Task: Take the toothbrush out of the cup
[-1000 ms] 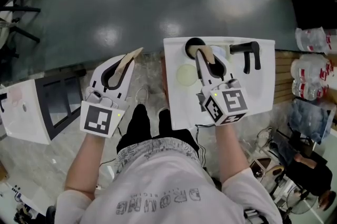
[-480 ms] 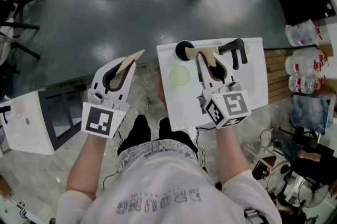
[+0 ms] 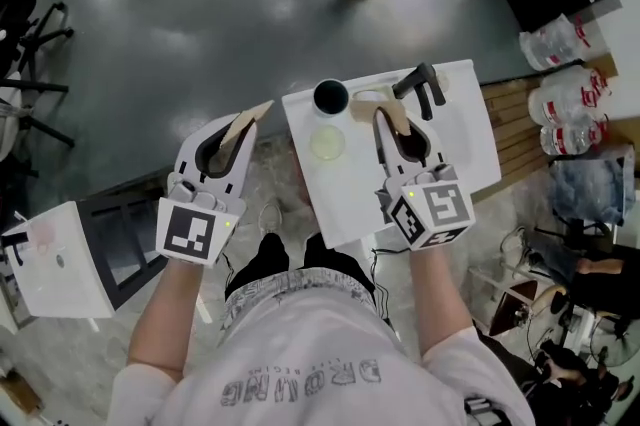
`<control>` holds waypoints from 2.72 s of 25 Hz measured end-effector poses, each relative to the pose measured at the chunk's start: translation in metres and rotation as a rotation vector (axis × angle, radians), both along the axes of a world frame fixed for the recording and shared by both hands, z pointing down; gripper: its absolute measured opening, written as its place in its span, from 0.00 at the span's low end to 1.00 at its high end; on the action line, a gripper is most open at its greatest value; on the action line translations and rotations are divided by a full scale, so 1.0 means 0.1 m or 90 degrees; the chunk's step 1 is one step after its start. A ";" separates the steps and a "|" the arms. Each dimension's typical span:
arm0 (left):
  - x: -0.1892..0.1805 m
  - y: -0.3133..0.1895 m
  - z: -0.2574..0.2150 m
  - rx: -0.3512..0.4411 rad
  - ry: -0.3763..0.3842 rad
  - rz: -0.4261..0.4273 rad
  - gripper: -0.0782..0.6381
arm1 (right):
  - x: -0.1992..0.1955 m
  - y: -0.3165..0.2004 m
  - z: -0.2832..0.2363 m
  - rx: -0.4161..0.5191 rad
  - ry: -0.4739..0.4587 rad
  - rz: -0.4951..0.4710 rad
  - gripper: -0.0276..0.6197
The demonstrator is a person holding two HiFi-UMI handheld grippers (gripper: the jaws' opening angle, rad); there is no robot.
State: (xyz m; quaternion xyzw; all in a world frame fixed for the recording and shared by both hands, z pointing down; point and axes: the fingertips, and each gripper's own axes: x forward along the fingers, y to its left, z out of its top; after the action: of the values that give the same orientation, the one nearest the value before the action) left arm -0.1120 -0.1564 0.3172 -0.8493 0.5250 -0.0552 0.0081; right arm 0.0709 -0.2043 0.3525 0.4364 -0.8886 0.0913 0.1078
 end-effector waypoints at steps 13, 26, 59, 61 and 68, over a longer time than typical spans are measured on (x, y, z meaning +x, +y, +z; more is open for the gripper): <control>0.37 0.08 -0.22 0.026 -0.001 0.079 0.18 | 0.38 0.35 -0.20 0.021 -0.004 0.075 0.15; 0.57 0.07 -0.36 0.047 -0.008 0.137 0.19 | 0.59 0.57 -0.31 0.035 -0.016 0.132 0.15; 0.78 0.01 -0.43 0.050 0.001 0.157 0.18 | 0.61 0.62 -0.44 0.048 -0.007 0.126 0.15; 0.78 0.01 -0.42 0.050 0.000 0.155 0.18 | 0.60 0.61 -0.44 0.048 -0.008 0.123 0.15; 0.80 0.01 -0.40 0.047 0.002 0.149 0.18 | 0.61 0.59 -0.41 0.044 -0.006 0.114 0.15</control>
State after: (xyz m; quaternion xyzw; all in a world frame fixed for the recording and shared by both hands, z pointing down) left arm -0.0324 -0.1555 0.2771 -0.9039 0.4242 -0.0333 0.0446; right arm 0.1321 -0.1450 0.3116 0.5170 -0.8492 0.0718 0.0802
